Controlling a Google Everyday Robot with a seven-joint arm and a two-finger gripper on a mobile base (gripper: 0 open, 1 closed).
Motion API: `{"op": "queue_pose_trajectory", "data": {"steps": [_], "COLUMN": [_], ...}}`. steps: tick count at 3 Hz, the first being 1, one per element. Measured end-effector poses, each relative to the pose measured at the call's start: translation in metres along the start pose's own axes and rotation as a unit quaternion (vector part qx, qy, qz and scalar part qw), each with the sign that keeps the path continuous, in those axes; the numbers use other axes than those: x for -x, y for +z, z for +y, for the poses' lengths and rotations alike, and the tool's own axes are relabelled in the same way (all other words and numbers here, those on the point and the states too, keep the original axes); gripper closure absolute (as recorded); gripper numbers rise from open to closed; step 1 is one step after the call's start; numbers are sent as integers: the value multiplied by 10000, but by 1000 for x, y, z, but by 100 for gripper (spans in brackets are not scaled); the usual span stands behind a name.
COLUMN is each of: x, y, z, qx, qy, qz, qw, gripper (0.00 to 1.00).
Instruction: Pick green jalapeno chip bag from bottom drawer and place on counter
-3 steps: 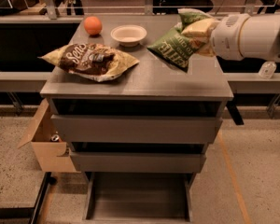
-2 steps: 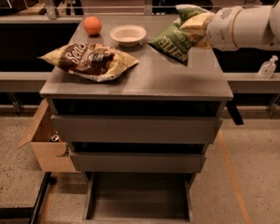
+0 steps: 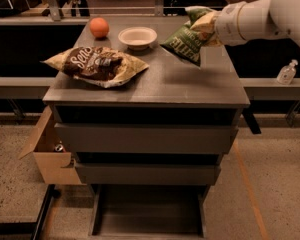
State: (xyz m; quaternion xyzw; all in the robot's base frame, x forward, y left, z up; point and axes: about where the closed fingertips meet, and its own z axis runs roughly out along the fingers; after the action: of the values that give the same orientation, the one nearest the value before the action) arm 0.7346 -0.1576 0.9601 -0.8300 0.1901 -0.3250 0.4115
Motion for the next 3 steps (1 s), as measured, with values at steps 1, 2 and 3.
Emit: {"op": "queue_pose_trajectory", "data": {"steps": [1,2,3], "x": [-9,-8,-6], "y": [23,26,29], "z": [8,6,6], "qx": [270,264,265], "qy": [42,30,31], "qz": [-109,-135,-160], "qw": [9996,9996,9995], "gripper": [100,82,59]}}
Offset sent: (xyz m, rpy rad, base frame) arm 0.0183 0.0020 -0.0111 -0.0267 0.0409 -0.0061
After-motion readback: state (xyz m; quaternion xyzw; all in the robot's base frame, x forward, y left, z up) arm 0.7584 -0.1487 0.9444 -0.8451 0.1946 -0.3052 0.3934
